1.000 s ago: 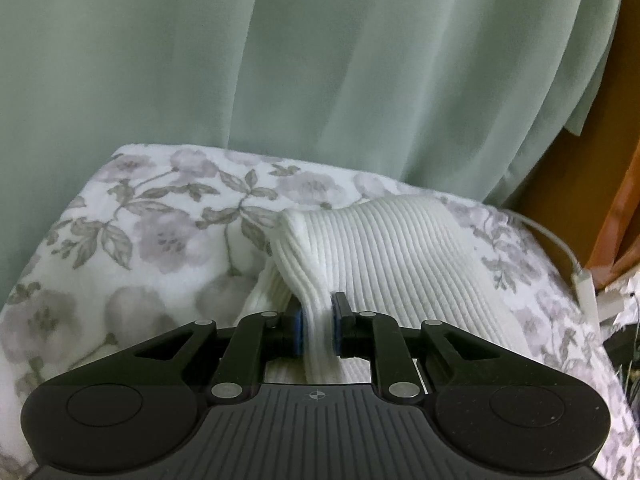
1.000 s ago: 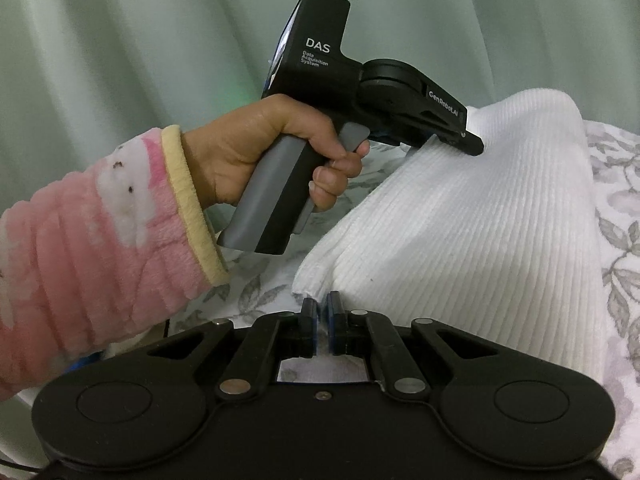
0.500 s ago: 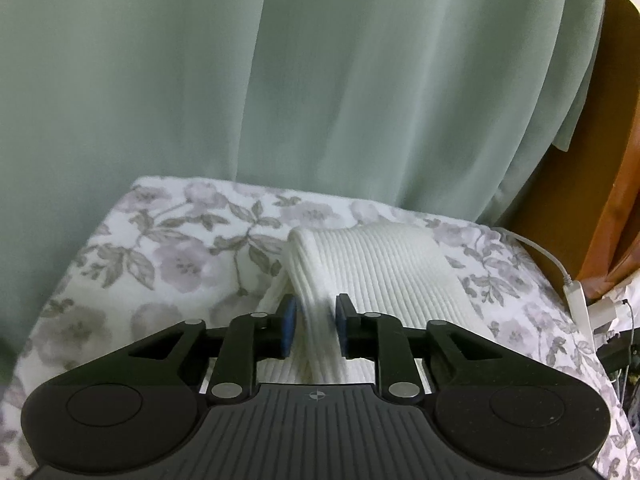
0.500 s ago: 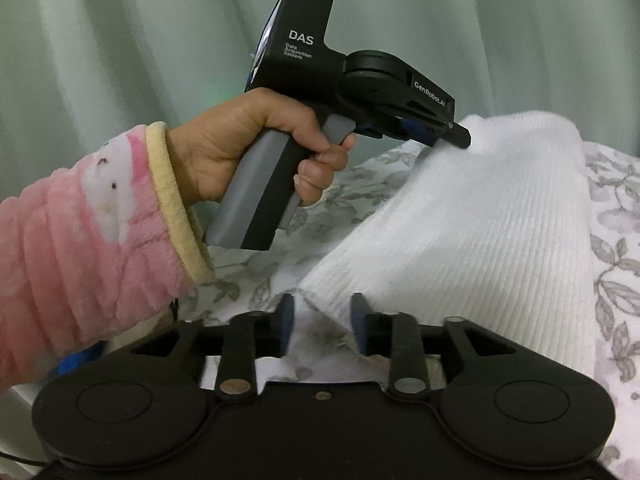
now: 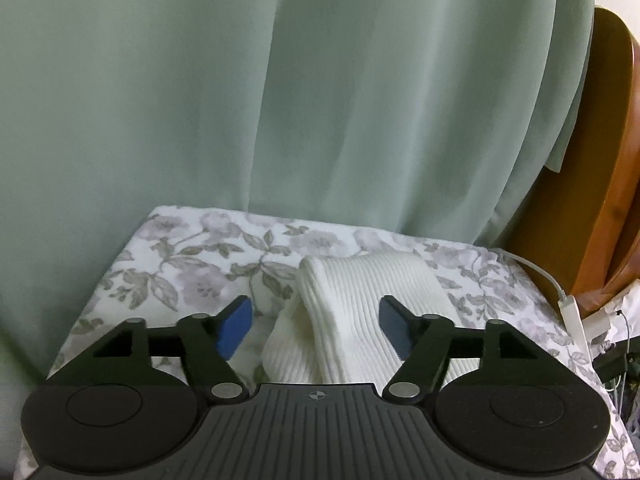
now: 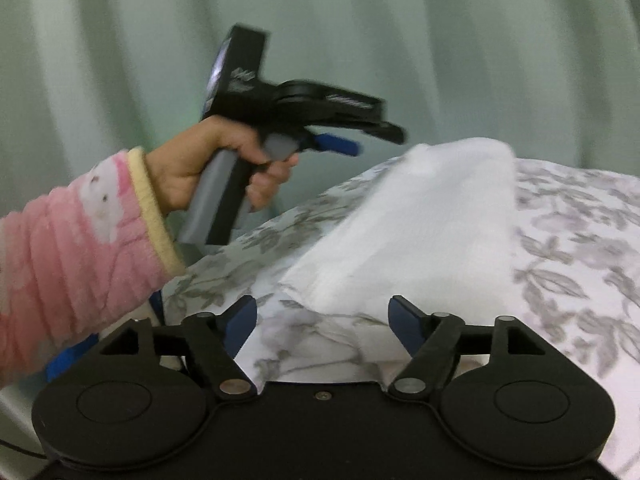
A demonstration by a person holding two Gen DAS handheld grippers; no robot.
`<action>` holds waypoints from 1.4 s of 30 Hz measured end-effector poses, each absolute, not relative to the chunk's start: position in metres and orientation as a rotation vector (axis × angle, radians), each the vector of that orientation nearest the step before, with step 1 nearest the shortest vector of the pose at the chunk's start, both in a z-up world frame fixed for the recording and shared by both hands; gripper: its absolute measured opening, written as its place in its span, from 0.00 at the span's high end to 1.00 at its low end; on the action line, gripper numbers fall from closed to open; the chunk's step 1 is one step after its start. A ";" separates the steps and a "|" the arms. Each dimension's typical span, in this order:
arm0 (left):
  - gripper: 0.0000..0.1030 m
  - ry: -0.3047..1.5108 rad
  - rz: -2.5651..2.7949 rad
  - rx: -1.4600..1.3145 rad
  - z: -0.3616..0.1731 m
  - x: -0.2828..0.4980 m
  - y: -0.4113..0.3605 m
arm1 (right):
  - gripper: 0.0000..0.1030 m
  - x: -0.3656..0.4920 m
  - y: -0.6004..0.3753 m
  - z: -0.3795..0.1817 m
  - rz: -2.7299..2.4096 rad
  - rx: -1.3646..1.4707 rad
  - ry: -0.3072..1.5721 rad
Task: Fold clothes
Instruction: 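Open both grippers and release the folded white sweater, then grasp the rolled sweater end with both grippers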
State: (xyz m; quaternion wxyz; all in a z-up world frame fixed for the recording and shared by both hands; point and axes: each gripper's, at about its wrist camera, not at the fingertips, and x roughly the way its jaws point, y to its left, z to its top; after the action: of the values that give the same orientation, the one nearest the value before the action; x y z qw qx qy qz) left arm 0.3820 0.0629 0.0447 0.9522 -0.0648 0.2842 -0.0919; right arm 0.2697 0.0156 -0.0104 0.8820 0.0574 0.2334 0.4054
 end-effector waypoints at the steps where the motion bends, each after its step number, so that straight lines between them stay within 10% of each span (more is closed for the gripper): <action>1: 0.28 0.575 -0.185 -0.133 0.045 0.382 0.064 | 0.28 0.269 0.011 -0.011 0.826 0.140 0.485; 12: 0.05 0.600 -0.159 -0.148 0.033 0.410 0.075 | 0.20 0.282 -0.039 -0.034 0.563 0.410 0.537; 42: 0.01 0.707 -0.404 -0.292 -0.014 0.505 0.100 | 0.18 0.306 -0.033 -0.066 0.541 0.600 0.608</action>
State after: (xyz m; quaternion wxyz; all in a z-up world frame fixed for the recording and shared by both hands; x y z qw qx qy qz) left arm 0.5048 0.1003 -0.0140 0.9080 -0.1414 0.3424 -0.1957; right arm 0.3062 -0.0325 -0.0658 0.8749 0.2875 0.2911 0.2593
